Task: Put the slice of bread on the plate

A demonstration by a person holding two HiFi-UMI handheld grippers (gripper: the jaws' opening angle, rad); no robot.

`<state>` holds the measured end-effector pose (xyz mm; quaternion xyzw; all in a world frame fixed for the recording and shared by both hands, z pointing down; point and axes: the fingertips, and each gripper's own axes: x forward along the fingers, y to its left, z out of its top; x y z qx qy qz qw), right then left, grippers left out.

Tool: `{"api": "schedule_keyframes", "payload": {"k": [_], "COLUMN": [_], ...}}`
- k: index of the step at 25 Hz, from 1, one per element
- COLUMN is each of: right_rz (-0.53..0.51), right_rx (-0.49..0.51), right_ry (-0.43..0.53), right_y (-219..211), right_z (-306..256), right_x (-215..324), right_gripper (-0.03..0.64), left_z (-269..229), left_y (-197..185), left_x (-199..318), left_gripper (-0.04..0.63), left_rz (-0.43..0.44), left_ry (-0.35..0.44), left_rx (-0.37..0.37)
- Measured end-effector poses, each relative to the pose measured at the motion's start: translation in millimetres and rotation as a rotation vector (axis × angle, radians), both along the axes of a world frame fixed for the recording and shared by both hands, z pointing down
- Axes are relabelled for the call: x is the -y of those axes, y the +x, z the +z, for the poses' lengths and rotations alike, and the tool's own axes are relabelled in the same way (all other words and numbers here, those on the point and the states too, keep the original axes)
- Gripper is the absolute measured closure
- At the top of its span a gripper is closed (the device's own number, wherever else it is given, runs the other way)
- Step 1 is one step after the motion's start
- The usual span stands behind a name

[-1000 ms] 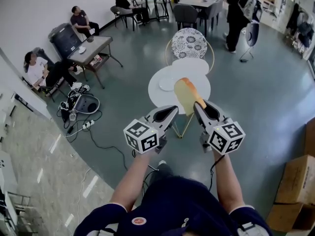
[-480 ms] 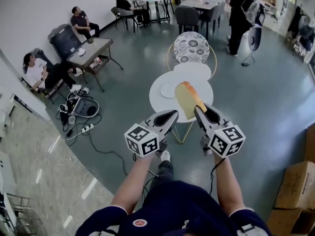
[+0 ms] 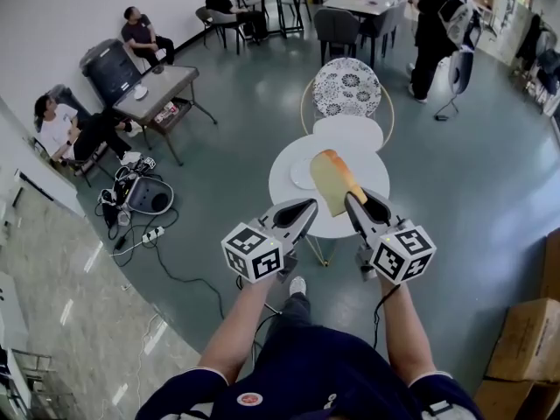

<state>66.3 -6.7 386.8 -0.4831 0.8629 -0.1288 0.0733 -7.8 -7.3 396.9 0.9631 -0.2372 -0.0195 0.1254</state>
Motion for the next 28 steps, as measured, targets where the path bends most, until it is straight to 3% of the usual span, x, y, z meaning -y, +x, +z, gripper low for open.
{"api": "schedule_keyframes", "payload": {"k": [18,28], "right_rz": [0.073,0.095], "right_rx": [-0.017,-0.018], "right_ry": [-0.038,-0.075], "right_y": [-18,-27], "right_z": [-3,3], "right_x": [161,207], "right_gripper": [0.528,0.528], "left_z": [1,11], "left_y": [-19,-23], "left_x": [166,209], "left_gripper": [0.589,0.589], "left_rz": [0.082,0.116], "left_ry": [-0.037,-0.067], "left_rx": [-0.014,-0.018]}}
